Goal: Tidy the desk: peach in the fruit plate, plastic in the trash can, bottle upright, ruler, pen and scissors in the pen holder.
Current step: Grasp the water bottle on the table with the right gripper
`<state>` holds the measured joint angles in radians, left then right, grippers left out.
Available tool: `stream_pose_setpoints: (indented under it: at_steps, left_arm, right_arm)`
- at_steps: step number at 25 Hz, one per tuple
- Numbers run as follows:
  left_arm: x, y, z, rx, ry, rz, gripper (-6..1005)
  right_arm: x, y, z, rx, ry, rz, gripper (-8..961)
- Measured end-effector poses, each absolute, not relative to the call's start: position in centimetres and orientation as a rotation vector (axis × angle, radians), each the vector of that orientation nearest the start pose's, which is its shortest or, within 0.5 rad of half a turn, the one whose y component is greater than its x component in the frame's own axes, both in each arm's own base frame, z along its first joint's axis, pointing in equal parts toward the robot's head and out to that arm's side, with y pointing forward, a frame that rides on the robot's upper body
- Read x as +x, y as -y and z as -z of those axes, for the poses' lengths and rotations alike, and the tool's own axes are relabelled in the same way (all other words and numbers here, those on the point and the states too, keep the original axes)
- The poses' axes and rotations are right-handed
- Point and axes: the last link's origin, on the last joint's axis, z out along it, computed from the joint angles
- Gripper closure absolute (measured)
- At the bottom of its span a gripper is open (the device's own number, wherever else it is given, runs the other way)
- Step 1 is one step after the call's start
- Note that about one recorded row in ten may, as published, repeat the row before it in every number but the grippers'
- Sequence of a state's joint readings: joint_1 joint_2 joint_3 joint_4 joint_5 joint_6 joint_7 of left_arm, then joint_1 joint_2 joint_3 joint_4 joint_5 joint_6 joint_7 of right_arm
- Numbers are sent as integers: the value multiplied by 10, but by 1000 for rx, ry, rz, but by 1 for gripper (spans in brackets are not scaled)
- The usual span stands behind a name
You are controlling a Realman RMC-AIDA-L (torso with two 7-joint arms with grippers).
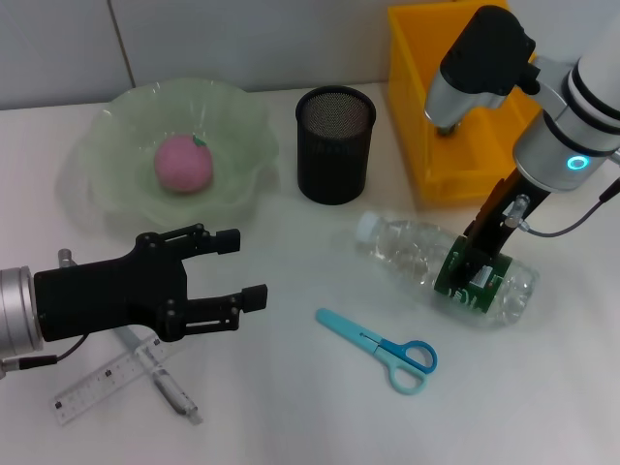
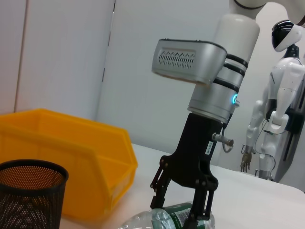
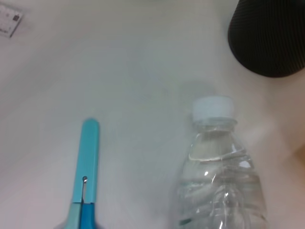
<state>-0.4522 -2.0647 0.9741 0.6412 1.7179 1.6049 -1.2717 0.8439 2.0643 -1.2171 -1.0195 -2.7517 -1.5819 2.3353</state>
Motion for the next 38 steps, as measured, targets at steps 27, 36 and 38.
stream_pose_setpoints:
  at_steps: [27, 36, 38]
  left_arm:
    - [-243, -307, 14, -2816, 435, 876, 189]
    - [-243, -307, 15, -2817, 433, 878, 190]
    - [-243, -307, 15, -2817, 433, 879, 190]
  right_arm:
    - [202, -387, 18, -2669, -810, 772, 141]
    - [203, -386, 20, -2670, -808, 779, 140]
    - [203, -385, 21, -2672, -800, 789, 140]
